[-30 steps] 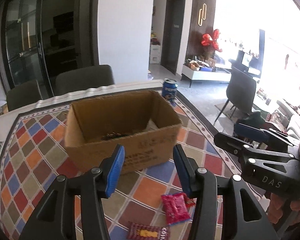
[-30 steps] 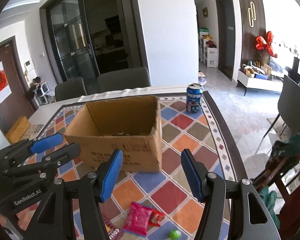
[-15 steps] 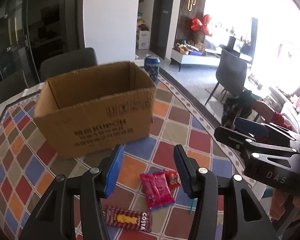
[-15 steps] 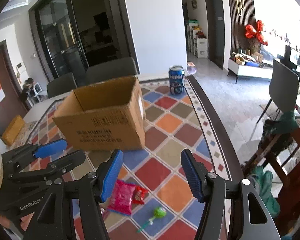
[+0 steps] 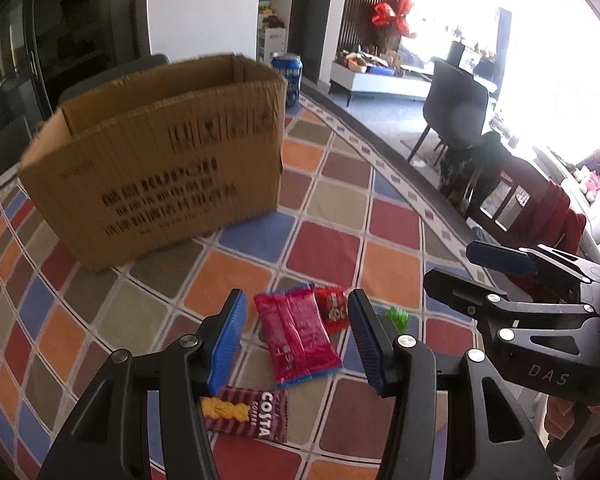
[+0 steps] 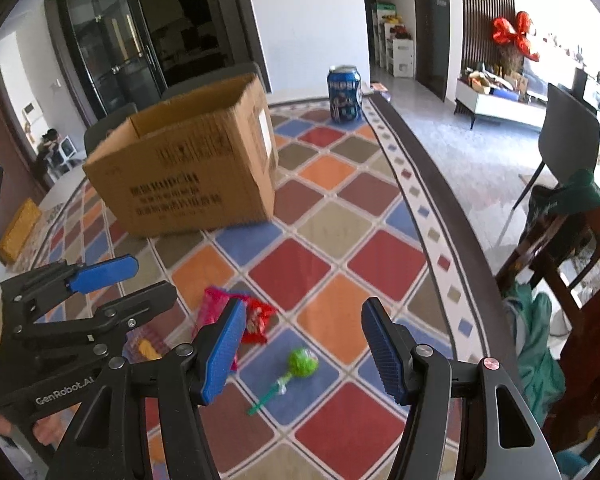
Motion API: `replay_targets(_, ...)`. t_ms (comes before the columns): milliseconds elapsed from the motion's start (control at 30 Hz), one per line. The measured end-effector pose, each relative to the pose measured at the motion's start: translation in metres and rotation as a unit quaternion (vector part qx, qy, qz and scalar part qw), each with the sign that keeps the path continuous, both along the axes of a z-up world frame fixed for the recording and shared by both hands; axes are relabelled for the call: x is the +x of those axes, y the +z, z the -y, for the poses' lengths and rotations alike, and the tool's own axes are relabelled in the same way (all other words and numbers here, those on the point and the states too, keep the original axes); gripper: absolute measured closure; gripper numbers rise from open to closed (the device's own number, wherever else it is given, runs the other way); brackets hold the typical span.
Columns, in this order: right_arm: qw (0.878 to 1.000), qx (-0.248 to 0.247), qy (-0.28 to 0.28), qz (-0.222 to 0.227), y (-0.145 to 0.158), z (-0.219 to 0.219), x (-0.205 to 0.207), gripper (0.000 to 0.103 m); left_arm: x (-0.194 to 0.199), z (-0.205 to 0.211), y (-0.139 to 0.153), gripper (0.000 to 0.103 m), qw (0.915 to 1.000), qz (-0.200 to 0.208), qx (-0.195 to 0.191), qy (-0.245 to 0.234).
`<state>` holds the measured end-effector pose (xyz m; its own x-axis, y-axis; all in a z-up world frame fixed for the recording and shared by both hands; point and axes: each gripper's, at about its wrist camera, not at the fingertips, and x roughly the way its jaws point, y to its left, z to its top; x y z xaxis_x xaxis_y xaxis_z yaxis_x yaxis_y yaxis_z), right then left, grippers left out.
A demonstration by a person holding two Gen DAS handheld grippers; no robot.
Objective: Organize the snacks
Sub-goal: 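Move both open tools back toward the remaining snacks on the table, then grasp the green lollipop with the right tool while the left grasps the pink candy bag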
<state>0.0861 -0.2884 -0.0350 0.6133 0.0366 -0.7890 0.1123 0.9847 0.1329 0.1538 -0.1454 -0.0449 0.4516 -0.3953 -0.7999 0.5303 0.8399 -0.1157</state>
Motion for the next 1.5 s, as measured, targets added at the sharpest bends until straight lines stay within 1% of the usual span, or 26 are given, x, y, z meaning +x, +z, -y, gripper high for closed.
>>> replay_targets(200, 1.0, 0.009, 0.002, -0.026, -0.02, -0.001, -0.006, 0.042, -0.001, 0.005, -0.023, 0.051, 0.9995, -0.027, 0.012, -0.003)
replay_targets(367, 0.999, 0.018, 0.0, -0.043, -0.034, 0.0, -0.008, 0.042, 0.003, 0.008, -0.036, 0.051, 0.9987, -0.047, 0.017, -0.001)
replay_targets(467, 0.998, 0.023, -0.003, -0.052, -0.042, 0.001, -0.007, 0.046, 0.005, 0.01, -0.045, 0.051, 0.998, -0.058, 0.025, 0.0)
replay_targets(600, 0.998, 0.028, -0.006, -0.062, -0.05, 0.003, -0.005, 0.047, 0.008, 0.013, -0.056, 0.051, 0.9971, -0.07, 0.03, 0.003)
replay_targets(667, 0.997, 0.032, -0.007, -0.066, -0.054, 0.004, -0.005, 0.05, 0.009, 0.013, -0.06, 0.051, 0.9967, -0.075, 0.033, 0.004)
replay_targets(800, 0.997, 0.035, -0.005, -0.073, -0.061, 0.004, -0.003, 0.051, 0.012, 0.015, -0.065, 0.051, 0.9962, -0.078, 0.039, 0.004)
replay_targets(867, 0.997, 0.035, -0.005, -0.075, -0.063, 0.004, -0.002, 0.054, 0.013, 0.016, -0.067, 0.051, 0.9959, -0.08, 0.042, 0.003)
replay_targets(1033, 0.996, 0.038, -0.002, -0.08, -0.068, 0.004, 0.001, 0.055, 0.017, 0.018, -0.07, 0.051, 0.9955, -0.084, 0.044, 0.004)
replay_targets(1367, 0.996, 0.044, 0.001, -0.083, -0.073, 0.003, 0.007, 0.059, 0.022, 0.018, -0.077, 0.051, 0.9947, -0.094, 0.04, 0.009)
replay_targets(1500, 0.995, 0.046, 0.004, -0.084, -0.075, 0.002, 0.01, 0.062, 0.022, 0.018, -0.077, 0.051, 0.9949, -0.093, 0.039, 0.009)
